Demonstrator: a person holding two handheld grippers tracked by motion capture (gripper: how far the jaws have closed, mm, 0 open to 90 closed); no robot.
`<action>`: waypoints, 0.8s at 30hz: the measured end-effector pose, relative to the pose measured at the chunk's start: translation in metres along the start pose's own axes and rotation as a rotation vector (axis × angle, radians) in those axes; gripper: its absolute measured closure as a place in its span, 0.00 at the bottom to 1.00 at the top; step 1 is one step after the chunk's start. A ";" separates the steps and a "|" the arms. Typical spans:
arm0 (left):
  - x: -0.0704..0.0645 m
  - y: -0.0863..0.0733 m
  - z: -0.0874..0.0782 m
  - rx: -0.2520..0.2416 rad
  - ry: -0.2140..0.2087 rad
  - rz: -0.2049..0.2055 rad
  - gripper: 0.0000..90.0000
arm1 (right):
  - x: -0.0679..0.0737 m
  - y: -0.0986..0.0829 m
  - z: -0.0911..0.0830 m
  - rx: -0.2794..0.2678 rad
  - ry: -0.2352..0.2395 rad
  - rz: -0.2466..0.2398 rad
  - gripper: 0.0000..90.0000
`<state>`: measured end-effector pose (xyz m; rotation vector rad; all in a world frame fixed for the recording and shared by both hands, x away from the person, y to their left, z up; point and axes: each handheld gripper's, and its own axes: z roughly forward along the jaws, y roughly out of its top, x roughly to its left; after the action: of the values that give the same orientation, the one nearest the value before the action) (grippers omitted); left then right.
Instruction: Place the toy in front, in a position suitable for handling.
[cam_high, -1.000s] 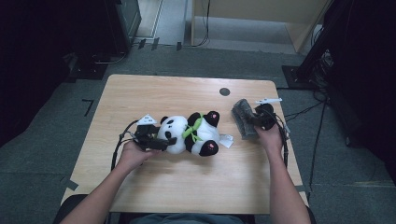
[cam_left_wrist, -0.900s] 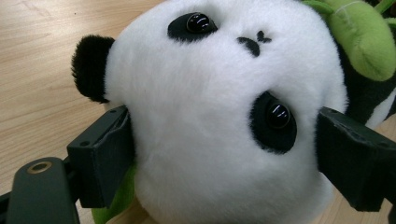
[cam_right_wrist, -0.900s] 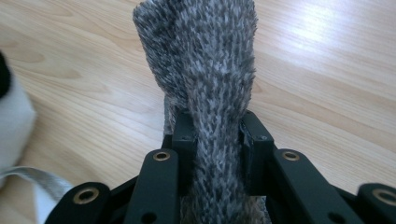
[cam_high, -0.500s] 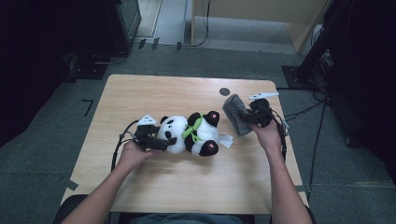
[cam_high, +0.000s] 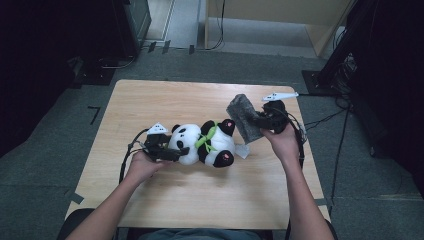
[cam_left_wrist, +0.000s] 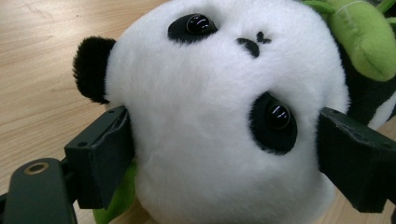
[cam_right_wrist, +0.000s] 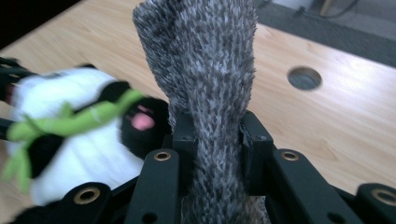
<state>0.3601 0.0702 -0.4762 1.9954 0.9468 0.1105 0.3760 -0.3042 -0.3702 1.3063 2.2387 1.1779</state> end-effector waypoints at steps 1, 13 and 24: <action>0.000 0.000 0.000 0.000 0.000 0.000 0.12 | 0.005 0.003 -0.001 -0.015 0.012 -0.013 0.81; -0.002 0.000 0.000 -0.005 0.013 0.003 0.12 | 0.057 0.029 -0.002 -0.047 0.086 -0.114 0.81; -0.005 -0.004 -0.001 -0.028 0.027 0.022 0.14 | 0.101 0.049 0.021 -0.030 0.185 -0.207 0.81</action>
<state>0.3539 0.0693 -0.4773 1.9834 0.9354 0.1625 0.3626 -0.1978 -0.3308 0.9613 2.4061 1.2945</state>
